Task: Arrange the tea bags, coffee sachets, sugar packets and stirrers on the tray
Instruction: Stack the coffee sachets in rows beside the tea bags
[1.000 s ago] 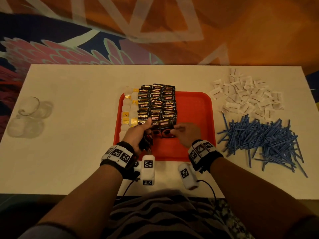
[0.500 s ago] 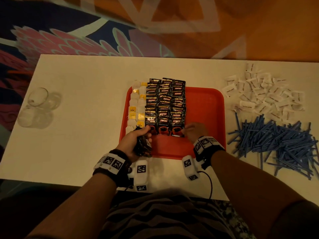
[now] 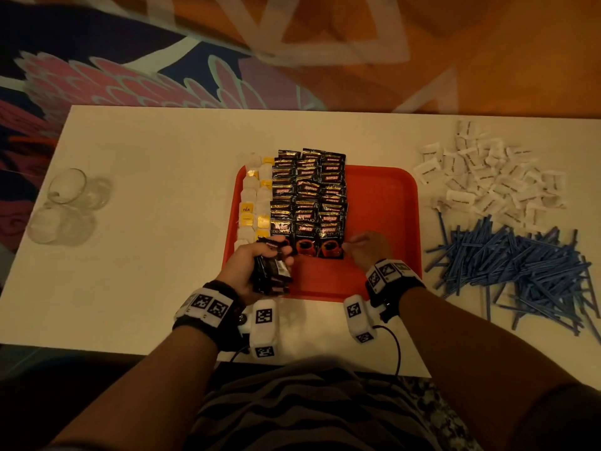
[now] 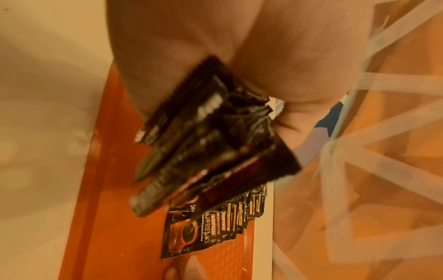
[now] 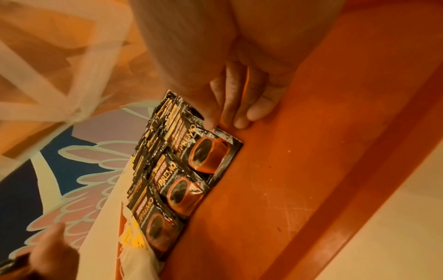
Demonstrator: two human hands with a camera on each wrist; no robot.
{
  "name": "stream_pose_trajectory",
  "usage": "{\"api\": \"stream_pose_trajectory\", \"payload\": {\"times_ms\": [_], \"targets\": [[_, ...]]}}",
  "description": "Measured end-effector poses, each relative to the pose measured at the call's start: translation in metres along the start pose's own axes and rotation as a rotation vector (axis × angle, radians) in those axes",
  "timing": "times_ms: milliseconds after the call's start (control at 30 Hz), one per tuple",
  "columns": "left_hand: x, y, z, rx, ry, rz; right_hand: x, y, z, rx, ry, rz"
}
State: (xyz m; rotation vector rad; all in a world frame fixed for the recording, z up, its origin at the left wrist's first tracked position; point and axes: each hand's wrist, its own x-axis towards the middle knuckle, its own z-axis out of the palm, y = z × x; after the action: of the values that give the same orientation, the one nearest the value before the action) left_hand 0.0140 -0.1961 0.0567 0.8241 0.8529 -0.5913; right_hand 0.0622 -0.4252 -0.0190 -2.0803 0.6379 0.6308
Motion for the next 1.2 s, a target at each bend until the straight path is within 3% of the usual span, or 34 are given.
{"api": "stream_pose_trajectory", "payload": {"times_ms": [200, 333, 433, 633, 900, 1200], "targets": [[-0.005, 0.01, 0.013, 0.14, -0.066, -0.004, -0.025, -0.025, -0.009, 0.001, -0.014, -0.201], [-0.009, 0.017, 0.024, 0.32, -0.06, 0.061, -0.055, -0.054, -0.014, 0.222, -0.313, -0.233], [-0.013, 0.021, 0.034, 0.387, -0.021, 0.123, -0.068, -0.067, -0.016, 0.244, -0.438, -0.211], [-0.02, 0.024, 0.055, 0.445, 0.094, 0.243, -0.077, -0.078, -0.017, 0.335, -0.317, -0.176], [-0.03, 0.033, 0.071, 0.529, 0.117, 0.298, -0.091, -0.089, -0.021, 0.632, -0.367, -0.015], [-0.032, 0.031, 0.07, 0.629, 0.121, 0.381, -0.096, -0.096, -0.031, 0.618, -0.353, -0.039]]}}
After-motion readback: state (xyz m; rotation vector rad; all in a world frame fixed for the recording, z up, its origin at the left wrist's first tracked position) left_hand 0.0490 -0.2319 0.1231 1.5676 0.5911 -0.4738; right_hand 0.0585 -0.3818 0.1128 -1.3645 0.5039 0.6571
